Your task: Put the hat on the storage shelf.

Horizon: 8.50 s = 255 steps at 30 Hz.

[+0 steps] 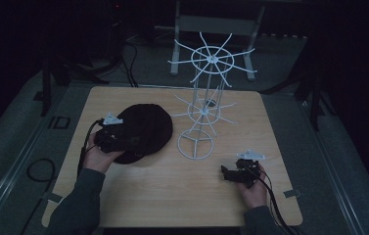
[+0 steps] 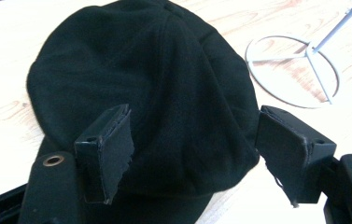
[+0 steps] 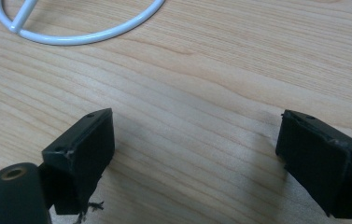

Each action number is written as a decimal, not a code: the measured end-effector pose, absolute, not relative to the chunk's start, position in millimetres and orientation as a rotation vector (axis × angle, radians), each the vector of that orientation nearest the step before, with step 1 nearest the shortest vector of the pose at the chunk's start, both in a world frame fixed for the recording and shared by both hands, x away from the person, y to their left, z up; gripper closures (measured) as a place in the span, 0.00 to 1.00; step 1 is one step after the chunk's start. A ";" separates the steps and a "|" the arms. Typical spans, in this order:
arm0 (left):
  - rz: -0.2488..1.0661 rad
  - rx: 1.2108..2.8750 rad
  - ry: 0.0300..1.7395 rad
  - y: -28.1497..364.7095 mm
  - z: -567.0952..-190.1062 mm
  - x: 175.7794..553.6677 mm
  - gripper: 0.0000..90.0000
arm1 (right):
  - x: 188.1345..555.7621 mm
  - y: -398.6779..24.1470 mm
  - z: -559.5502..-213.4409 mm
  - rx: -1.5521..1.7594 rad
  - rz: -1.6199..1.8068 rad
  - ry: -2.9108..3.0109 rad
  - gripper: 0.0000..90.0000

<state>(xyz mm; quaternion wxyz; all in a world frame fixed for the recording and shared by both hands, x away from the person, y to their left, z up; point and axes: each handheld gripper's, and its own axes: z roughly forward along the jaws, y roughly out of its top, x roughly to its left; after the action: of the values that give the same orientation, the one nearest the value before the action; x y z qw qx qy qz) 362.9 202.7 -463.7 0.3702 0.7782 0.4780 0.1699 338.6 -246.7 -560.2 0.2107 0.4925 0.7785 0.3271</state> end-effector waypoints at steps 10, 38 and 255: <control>0.439 2.038 1.231 187.7 -457.6 379.2 0.31 | 338.7 -246.9 -560.2 1.365 0.909 2.164 0.13; 0.466 2.238 1.358 146.1 -488.3 414.6 0.22 | 338.5 -246.7 -560.2 1.368 0.909 2.164 0.13; 0.399 1.386 0.993 255.6 -329.8 313.5 0.95 | 338.4 -246.5 -560.0 1.367 0.911 2.166 0.13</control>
<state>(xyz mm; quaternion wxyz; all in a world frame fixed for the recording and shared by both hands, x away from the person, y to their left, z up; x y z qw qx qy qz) 313.5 255.6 -329.8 0.6405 0.6079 0.4354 0.1749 338.4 -246.5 -560.0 0.2099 0.4915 0.7791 0.3276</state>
